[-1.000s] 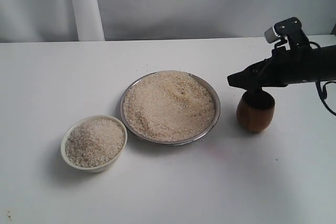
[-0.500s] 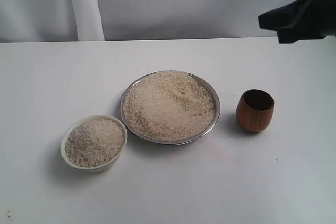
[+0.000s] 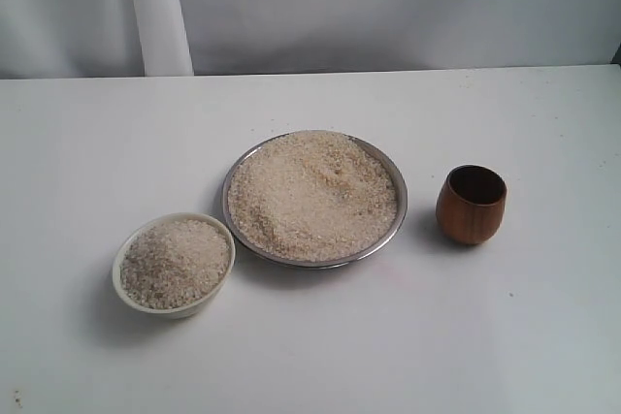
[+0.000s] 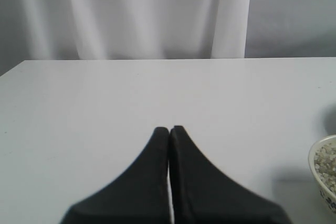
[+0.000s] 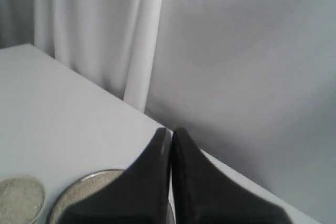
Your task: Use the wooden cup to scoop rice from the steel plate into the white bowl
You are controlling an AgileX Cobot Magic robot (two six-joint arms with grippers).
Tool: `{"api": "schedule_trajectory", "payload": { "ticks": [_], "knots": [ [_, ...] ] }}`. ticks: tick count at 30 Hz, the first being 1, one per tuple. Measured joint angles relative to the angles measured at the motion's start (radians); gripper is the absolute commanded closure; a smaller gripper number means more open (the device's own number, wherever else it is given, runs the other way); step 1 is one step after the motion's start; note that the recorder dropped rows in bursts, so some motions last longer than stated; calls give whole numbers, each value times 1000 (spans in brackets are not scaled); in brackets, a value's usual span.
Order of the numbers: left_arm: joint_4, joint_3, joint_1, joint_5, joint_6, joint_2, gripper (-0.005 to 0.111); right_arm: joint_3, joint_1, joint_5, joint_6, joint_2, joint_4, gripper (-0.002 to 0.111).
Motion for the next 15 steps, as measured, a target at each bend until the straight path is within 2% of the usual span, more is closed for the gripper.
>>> {"api": "schedule_trajectory", "payload": {
  "ticks": [15],
  "knots": [
    [0,0,0,0,0,0,107,0,0,11,47,-249,-4,108]
  ]
}}
